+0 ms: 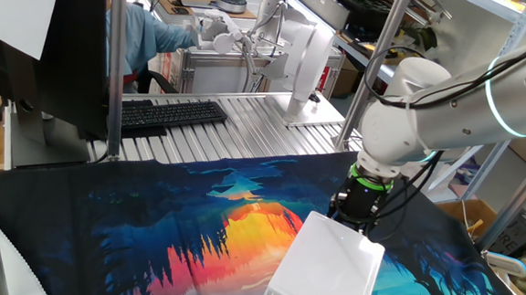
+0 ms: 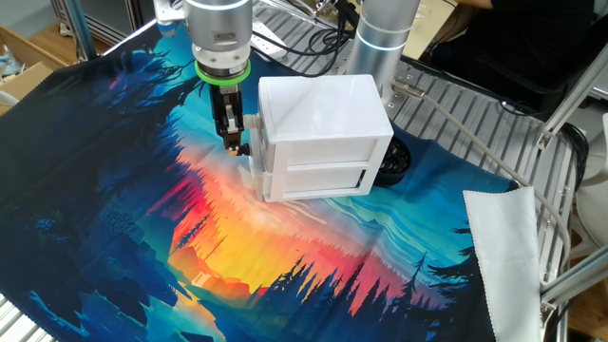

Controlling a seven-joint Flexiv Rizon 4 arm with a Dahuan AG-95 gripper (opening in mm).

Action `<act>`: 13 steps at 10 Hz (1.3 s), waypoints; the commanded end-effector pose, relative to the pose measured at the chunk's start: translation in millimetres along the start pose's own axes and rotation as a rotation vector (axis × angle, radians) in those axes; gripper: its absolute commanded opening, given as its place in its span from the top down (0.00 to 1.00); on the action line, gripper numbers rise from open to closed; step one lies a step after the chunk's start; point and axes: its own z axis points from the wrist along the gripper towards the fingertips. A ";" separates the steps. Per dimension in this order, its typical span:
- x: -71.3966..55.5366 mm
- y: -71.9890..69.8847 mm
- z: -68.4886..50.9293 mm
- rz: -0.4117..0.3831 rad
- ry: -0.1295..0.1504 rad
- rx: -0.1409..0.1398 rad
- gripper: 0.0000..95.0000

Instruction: Grasp the handle and close the drawer

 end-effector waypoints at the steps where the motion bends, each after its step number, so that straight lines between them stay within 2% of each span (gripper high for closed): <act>1: 0.0 0.2 0.0 0.003 0.000 0.000 0.60; 5: 0.2 0.1 0.1 0.005 0.001 0.000 0.60; 9: 0.3 -0.6 -2.5 -0.042 -0.002 0.009 0.60; 13: -1.8 -3.5 -16.8 -0.073 0.000 0.015 0.60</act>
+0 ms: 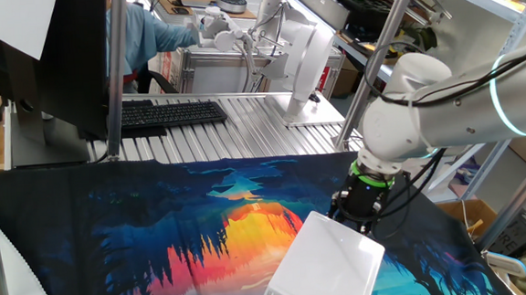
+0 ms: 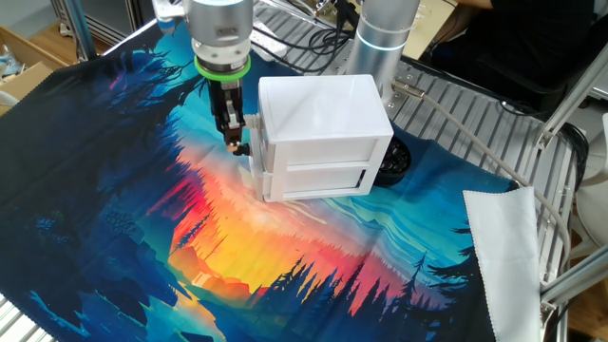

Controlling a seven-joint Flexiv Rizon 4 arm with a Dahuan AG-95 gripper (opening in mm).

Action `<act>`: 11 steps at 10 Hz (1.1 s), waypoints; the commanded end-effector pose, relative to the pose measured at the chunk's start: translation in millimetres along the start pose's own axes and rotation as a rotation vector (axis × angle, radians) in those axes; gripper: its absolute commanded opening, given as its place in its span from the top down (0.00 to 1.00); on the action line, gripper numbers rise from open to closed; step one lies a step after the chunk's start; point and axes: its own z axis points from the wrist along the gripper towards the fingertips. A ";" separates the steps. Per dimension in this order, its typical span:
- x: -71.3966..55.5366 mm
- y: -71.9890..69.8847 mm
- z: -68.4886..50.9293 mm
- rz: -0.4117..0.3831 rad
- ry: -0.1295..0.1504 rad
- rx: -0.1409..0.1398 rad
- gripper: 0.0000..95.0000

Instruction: Grasp the handle and close the drawer

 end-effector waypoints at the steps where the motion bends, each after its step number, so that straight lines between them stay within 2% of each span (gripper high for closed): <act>1: -4.7 -0.6 -7.1 -0.003 0.001 0.000 0.60; 4: -11.3 0.4 -13.9 -0.001 0.001 0.002 0.60; 8: -16.0 4.0 -33.1 -0.008 0.013 0.006 0.60; 11: -16.4 4.9 -35.2 -0.006 0.014 0.006 0.60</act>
